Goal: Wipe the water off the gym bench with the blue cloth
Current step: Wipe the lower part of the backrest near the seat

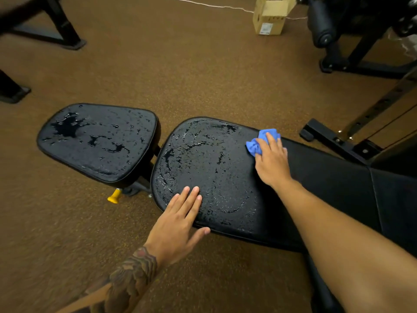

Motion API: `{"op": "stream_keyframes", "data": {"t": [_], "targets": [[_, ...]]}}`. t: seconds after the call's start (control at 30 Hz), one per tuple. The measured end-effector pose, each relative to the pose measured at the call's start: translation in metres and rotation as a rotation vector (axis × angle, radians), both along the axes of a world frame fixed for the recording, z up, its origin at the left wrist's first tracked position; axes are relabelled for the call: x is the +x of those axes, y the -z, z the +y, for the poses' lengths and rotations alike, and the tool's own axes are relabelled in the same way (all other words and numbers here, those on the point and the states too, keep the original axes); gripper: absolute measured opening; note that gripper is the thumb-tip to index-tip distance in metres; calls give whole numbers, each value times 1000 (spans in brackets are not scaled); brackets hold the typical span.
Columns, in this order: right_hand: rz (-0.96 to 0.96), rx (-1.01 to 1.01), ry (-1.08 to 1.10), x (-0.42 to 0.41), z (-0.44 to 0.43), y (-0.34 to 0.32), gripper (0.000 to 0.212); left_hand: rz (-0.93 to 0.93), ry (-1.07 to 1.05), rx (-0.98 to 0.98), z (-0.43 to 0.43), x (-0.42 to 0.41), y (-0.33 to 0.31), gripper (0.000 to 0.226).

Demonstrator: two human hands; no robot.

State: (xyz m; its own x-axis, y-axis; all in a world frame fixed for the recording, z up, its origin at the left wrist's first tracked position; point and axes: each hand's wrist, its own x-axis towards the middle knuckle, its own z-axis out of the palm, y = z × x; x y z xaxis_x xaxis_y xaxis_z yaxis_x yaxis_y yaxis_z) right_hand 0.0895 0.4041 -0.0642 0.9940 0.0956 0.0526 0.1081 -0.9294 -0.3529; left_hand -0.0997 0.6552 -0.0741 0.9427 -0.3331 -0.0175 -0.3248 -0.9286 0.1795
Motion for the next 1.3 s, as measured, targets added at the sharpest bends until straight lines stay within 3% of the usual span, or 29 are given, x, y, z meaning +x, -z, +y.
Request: {"op": "stream_keyframes", "data": {"t": [0.1,0.17,0.3,0.37,0.43,0.57,0.73,0.9,1.03,1.17,1.3], "targets": [[7,29,-147,11,36,1,45,3,-6,5,-1,1,-1,78],[6,61,-357,-17,37,1,45,3,-3,6,-2,1,-2,78],[58,73,-722,-76,-25,-9,43,7,2,-2,-1,0,-5,78],[33,93,-614,-64,-53,-11,43,11,-3,1,-2,-1,-6,78],[26,89,-362,-27,-55,-9,45,21,-10,7,-3,0,-7,77],[17,29,-98,47,3,-4,44,14,-12,17,-3,-1,-7,77],[15,45,-364,32,59,1,49,23,-5,30,-2,1,-6,77],[44,59,-749,-80,-4,-2,49,32,-6,-6,-3,1,-7,77],[42,70,-499,-63,-38,-5,48,41,-16,-4,-3,0,-9,78],[45,48,-259,-28,9,-3,51,39,-15,11,-3,-1,-7,78],[30,45,-475,-89,38,-4,53,29,-1,-8,-2,1,-5,78]]}}
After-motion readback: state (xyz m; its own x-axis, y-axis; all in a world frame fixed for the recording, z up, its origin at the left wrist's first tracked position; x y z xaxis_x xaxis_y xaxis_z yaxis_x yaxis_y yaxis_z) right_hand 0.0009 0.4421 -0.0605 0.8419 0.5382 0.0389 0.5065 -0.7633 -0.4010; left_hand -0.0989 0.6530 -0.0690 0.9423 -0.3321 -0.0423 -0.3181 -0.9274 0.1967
